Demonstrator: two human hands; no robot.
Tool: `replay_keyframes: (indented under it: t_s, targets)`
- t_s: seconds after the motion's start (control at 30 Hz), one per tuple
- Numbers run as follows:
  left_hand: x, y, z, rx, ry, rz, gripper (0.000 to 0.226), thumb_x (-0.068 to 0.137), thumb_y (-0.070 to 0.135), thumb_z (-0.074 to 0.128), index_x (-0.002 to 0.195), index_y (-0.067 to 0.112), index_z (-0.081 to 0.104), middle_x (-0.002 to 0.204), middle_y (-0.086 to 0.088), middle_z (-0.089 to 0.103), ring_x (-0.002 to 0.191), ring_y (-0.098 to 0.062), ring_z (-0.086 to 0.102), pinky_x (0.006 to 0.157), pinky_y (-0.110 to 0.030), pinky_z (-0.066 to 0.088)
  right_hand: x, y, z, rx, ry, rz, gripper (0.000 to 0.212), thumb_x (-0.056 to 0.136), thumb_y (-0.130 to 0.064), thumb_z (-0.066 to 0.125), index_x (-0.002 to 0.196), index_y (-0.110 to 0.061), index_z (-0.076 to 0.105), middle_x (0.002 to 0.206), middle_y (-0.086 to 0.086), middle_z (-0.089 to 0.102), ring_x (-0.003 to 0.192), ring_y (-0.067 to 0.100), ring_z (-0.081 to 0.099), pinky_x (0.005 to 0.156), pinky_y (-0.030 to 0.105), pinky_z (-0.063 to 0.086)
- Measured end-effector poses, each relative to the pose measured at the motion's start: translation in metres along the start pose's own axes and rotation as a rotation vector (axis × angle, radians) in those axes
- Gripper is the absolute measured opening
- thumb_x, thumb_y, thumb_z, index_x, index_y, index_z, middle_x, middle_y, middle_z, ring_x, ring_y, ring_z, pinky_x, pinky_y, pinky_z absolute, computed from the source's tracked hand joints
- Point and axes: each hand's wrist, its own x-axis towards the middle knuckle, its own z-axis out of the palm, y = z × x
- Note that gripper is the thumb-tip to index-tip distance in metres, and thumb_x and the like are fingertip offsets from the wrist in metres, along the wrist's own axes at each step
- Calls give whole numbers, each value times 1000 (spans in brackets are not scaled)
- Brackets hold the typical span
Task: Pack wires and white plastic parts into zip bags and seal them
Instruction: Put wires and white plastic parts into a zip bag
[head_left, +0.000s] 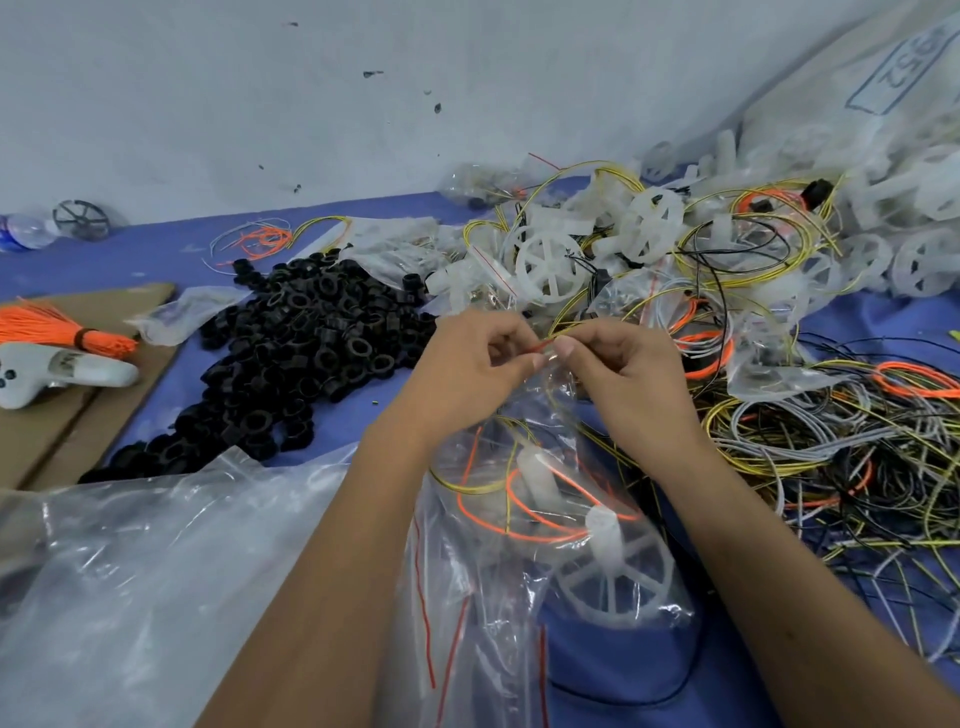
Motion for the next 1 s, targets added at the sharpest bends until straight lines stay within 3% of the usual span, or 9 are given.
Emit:
replay_keyframes:
  t_s: [0.07, 0.13, 0.23, 0.33, 0.53, 0.7, 0.9, 1.0]
  targets:
    - [-2, -5, 3, -10, -12, 8, 11, 91, 22, 78, 85, 14, 74, 76, -6, 72, 74, -28, 68, 71, -46, 55, 0, 0, 2, -72, 20, -24, 14, 95, -14, 69, 86, -18, 79, 76, -3, 75, 71, 15, 69, 65, 34, 54]
    - [-4, -9, 3, -30, -17, 11, 9, 90, 20, 79, 84, 14, 75, 75, -5, 73, 74, -27, 69, 70, -43, 55, 0, 0, 3, -130, 33, -49, 14, 94, -15, 70, 84, -17, 79, 72, -7, 72, 67, 6, 63, 65, 29, 50]
    - [-6, -12, 3, -83, -5, 17, 10, 89, 20, 80, 81, 16, 75, 70, 4, 72, 67, -13, 67, 65, -29, 52, 0, -1, 4, -210, 40, -72, 14, 94, -17, 70, 83, -15, 78, 65, -10, 66, 61, 4, 56, 63, 26, 46]
    - [-8, -10, 5, -122, 31, 21, 16, 85, 34, 77, 78, 20, 76, 68, 6, 72, 65, -5, 64, 64, -18, 48, 0, -2, 6, -261, 67, -92, 14, 95, -19, 68, 84, -13, 75, 68, -1, 67, 65, 17, 59, 64, 32, 47]
    - [-5, -11, 7, -163, 38, 32, 14, 88, 19, 76, 78, 30, 73, 75, 6, 75, 70, -5, 69, 68, -15, 50, -1, -3, 7, -218, 66, -83, 15, 96, -18, 67, 87, -8, 73, 75, 9, 71, 73, 31, 64, 70, 43, 51]
    - [-4, -12, 8, -179, 30, 30, 5, 85, 31, 71, 80, 31, 71, 76, 7, 74, 75, -8, 69, 75, -31, 57, -1, -6, 6, -172, 1, -45, 6, 92, -12, 71, 88, -10, 75, 78, 2, 74, 75, 22, 68, 74, 39, 56]
    - [-5, -16, 8, -138, 44, 1, 12, 87, 22, 79, 78, 27, 73, 73, 5, 74, 70, -7, 68, 67, -16, 47, -1, -4, 8, -162, 25, -3, 9, 91, -10, 73, 82, -13, 74, 74, -1, 73, 72, 20, 68, 72, 37, 56]
    - [-4, -16, 7, -127, 58, 5, 18, 89, 13, 78, 78, 26, 72, 74, 2, 74, 69, -8, 67, 67, -26, 53, 0, -3, 7, -148, 39, -3, 7, 91, -10, 72, 84, -12, 74, 75, 1, 74, 74, 22, 69, 74, 40, 58]
